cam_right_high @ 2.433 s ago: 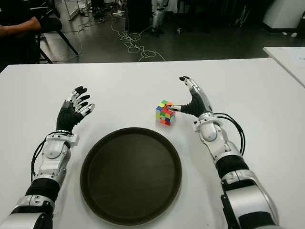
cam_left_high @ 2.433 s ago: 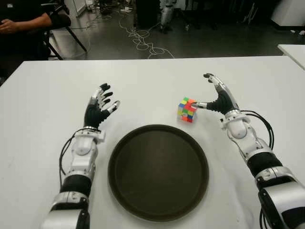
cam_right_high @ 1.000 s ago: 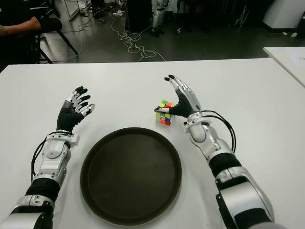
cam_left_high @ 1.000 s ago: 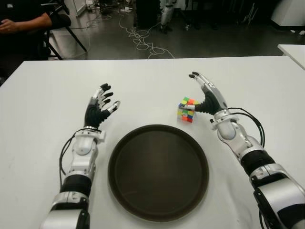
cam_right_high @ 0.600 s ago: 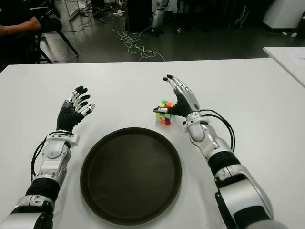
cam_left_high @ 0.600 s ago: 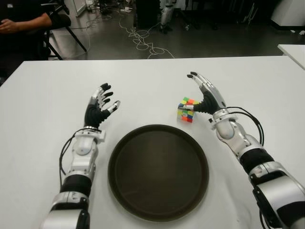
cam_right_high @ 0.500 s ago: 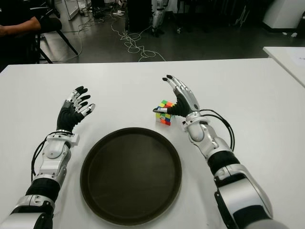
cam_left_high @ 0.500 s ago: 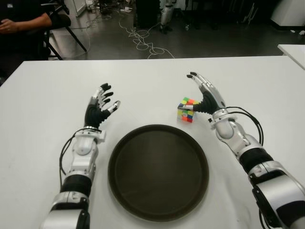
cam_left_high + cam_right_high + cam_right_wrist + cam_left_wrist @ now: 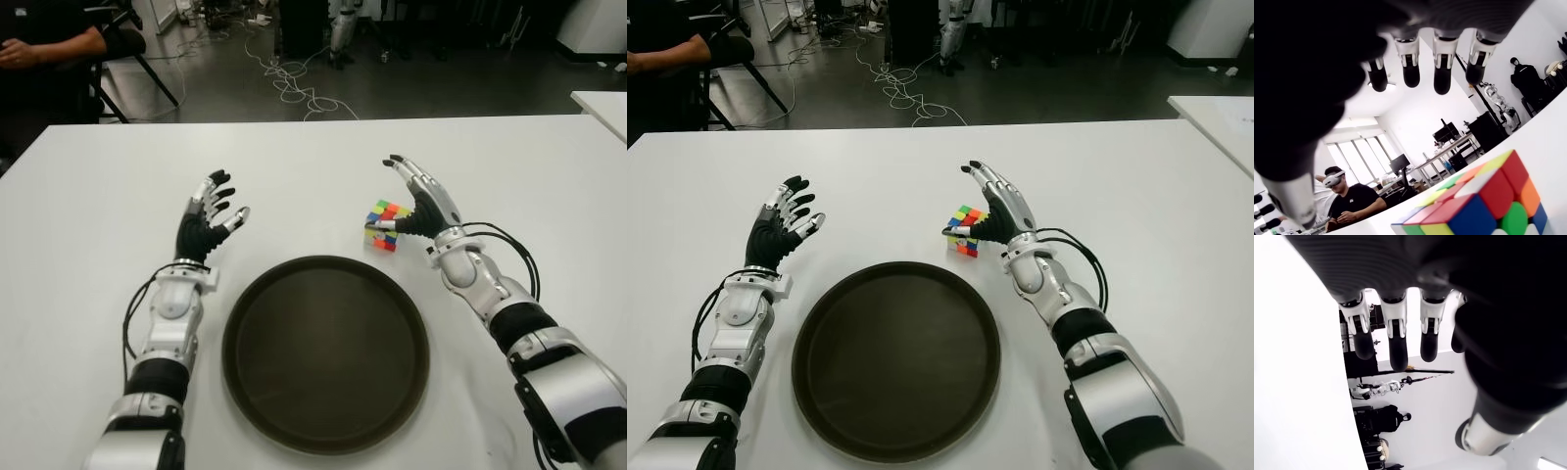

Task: Pick up the Rubik's Cube and put it in the plate

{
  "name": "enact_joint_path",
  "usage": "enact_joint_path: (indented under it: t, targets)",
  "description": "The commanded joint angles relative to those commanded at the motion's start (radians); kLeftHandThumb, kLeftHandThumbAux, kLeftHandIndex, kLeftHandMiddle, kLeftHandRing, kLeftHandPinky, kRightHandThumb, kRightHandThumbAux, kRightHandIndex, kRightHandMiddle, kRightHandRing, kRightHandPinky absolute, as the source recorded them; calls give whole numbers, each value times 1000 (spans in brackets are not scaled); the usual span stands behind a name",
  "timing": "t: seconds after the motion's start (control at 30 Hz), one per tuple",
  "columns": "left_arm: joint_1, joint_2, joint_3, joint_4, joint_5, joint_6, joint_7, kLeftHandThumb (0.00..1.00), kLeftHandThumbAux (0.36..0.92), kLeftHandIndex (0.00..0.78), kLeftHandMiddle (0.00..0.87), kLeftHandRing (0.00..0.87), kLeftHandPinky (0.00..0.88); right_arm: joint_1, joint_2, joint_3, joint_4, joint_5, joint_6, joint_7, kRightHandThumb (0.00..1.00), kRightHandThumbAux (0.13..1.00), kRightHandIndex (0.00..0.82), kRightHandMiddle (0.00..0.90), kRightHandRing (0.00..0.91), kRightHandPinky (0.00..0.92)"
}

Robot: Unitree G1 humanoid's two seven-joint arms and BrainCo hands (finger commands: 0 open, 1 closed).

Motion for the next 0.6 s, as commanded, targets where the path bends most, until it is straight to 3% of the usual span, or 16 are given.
enact_joint_path:
  t: [0.6]
  targets:
    - [7,1,-4,-14,2,11,0,49,801,116,138,134,131,-20,18,-11,59,21,39,37,0,707,131,111,127,137]
